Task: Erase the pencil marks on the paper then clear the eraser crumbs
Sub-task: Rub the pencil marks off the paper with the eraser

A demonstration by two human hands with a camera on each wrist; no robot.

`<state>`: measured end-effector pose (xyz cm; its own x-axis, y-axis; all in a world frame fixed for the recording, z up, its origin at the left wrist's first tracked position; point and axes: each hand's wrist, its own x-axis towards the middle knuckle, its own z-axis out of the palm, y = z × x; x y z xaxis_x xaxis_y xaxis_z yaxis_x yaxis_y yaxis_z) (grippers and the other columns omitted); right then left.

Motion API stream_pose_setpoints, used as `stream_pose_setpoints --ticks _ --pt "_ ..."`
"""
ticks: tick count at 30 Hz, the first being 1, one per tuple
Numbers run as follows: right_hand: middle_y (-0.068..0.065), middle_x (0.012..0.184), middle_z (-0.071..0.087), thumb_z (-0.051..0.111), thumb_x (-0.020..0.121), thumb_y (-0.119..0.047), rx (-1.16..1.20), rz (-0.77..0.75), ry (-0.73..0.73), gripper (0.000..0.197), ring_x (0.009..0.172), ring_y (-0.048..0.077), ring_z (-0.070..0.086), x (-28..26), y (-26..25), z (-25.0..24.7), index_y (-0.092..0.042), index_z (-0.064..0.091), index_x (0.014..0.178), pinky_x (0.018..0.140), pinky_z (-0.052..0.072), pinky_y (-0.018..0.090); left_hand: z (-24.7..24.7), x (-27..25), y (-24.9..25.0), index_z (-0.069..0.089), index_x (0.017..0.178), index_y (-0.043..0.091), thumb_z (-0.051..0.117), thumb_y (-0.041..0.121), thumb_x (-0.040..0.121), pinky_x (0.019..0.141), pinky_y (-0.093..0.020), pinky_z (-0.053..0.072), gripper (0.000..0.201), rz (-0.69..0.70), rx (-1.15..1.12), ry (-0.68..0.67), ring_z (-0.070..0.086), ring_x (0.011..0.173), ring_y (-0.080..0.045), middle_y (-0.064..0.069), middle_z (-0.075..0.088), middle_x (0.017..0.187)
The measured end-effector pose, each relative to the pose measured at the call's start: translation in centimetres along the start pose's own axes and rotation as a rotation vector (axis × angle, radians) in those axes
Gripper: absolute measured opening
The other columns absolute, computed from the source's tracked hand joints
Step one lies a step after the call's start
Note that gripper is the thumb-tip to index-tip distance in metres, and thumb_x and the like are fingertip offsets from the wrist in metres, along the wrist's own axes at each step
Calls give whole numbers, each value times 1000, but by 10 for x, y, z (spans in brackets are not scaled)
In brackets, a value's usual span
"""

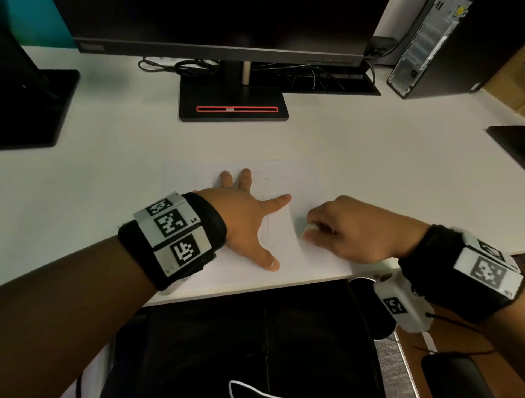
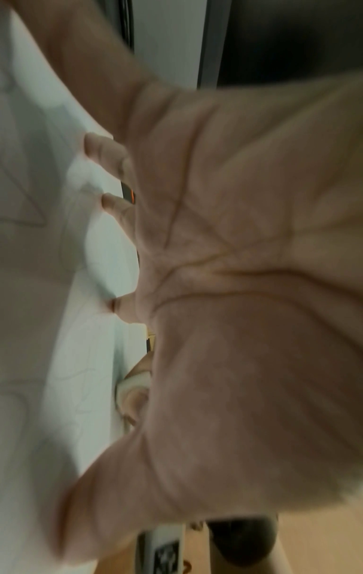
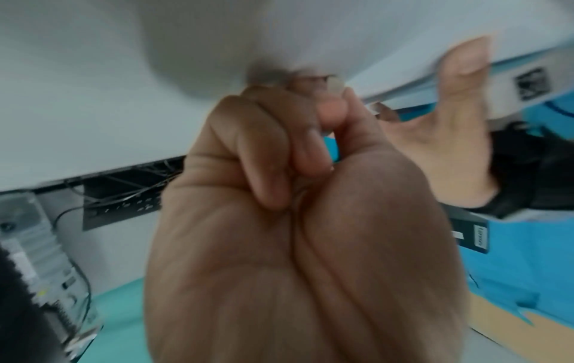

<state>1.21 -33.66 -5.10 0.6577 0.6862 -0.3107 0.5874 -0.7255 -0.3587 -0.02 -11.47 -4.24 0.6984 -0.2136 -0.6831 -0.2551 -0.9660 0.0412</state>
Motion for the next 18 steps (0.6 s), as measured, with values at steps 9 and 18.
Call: stream_pose_setpoints --ticks 9,18 --pt "-3 59 51 55 99 -34 9 -21 -2 36 54 12 46 -3 1 3 -17 50 68 57 38 25 1 2 -1 -28 141 64 65 90 61 116 -71 18 125 1 -4 -5 -29 146 -48 -13 -39 159" --pt "-4 60 52 55 99 -37 -3 -30 -26 35 56 11 47 -9 3 3 -19 50 69 58 39 25 1 1 -1 -27 142 64 64 91 60 115 -72 19 125 -4 -3 -3 -28 147 -48 -12 -39 159"
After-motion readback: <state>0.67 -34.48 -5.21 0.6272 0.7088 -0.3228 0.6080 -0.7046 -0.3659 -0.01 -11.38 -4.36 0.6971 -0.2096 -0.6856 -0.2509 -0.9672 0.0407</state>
